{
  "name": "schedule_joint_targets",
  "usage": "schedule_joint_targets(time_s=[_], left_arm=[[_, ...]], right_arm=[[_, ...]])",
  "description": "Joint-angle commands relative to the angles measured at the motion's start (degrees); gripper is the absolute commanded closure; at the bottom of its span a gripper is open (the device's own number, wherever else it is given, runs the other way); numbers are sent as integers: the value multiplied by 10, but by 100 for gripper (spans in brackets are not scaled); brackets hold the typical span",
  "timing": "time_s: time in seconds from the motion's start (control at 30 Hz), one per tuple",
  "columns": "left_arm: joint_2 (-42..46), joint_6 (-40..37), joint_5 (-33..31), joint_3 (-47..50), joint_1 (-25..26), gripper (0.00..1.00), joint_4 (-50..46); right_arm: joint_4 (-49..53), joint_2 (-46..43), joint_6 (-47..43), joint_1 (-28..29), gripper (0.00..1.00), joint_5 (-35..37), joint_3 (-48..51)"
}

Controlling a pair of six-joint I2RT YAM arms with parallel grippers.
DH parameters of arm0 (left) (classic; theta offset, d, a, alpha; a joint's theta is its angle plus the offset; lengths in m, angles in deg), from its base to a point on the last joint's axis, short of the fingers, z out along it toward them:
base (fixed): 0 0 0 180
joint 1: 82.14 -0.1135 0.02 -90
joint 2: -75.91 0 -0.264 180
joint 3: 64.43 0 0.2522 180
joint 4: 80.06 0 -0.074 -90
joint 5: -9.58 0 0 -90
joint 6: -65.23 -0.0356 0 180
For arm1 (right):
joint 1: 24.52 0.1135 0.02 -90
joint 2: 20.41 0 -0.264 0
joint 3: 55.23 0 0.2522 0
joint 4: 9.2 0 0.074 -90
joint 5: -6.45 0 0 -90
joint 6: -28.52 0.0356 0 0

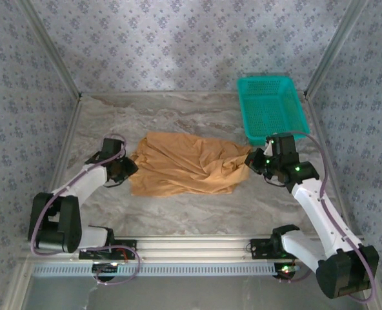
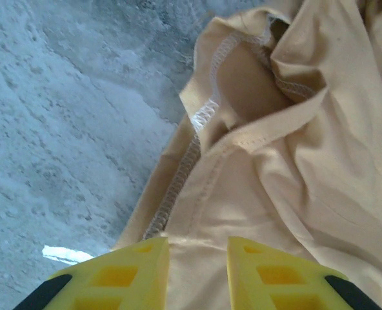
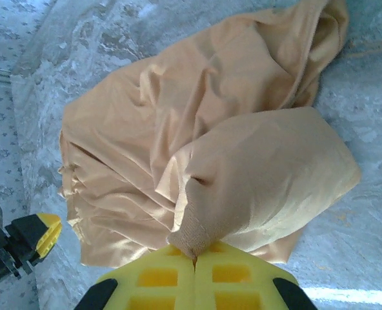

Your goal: Fold the inside-out t-shirt

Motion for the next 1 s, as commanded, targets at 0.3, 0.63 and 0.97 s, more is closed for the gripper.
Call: schedule_joint_targets(time_s=[0.3, 0.63, 0.97], left_arm=[[-55, -10, 21, -23, -15, 78, 21], [-47, -17, 13, -35, -15, 100, 5], [63, -50, 6, -208, -89, 100, -133]], right_arm=[[-7, 6, -10, -13, 100, -25, 2], [-10, 9, -11, -18, 100, -29, -1], [109, 11, -97, -107, 100, -57, -161]])
